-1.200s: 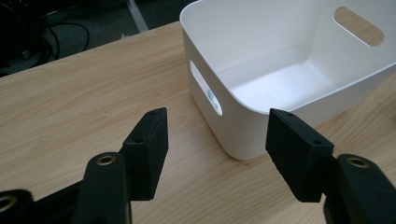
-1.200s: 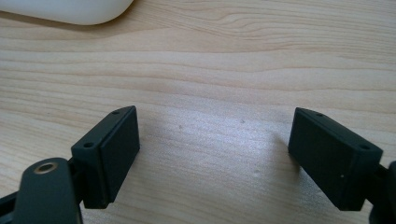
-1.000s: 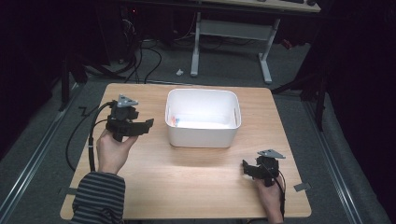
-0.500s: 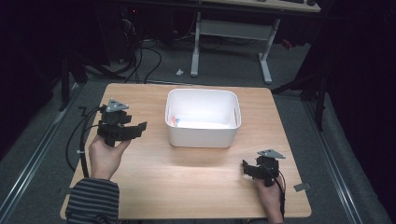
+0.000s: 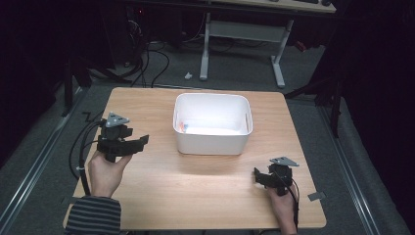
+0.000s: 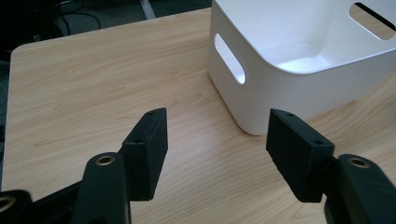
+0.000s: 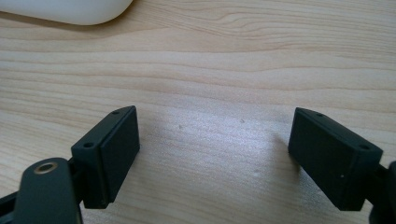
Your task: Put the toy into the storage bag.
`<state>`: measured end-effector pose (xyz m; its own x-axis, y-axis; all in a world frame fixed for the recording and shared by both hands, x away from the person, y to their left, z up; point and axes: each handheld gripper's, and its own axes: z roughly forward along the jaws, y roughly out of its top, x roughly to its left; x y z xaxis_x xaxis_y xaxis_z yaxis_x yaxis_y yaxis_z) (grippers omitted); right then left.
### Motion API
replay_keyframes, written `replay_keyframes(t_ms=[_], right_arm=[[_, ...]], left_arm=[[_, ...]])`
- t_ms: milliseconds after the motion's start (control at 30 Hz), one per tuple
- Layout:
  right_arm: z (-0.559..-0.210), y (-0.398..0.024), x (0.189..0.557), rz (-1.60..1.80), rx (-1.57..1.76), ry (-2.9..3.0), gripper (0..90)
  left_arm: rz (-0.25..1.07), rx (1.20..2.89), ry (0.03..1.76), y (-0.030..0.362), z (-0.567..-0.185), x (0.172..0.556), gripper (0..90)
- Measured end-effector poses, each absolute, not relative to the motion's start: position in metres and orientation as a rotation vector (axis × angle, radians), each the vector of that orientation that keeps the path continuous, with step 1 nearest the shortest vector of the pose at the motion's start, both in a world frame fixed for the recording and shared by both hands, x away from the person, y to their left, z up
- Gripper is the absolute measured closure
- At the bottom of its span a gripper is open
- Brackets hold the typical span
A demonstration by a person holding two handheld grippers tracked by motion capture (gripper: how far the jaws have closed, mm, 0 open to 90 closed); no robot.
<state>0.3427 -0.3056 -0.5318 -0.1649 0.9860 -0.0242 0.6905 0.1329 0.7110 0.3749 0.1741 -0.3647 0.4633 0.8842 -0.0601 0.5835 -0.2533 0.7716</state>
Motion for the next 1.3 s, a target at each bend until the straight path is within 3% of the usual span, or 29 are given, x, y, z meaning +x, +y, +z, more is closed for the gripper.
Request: replay_keyframes(t_ms=[1300], right_arm=[[-0.532,-0.305,0.343,0.777,1.611,1.915,16.5]], left_arm=[[0.418,1.952,1.304,0.189,-0.415,0.358,37.7]])
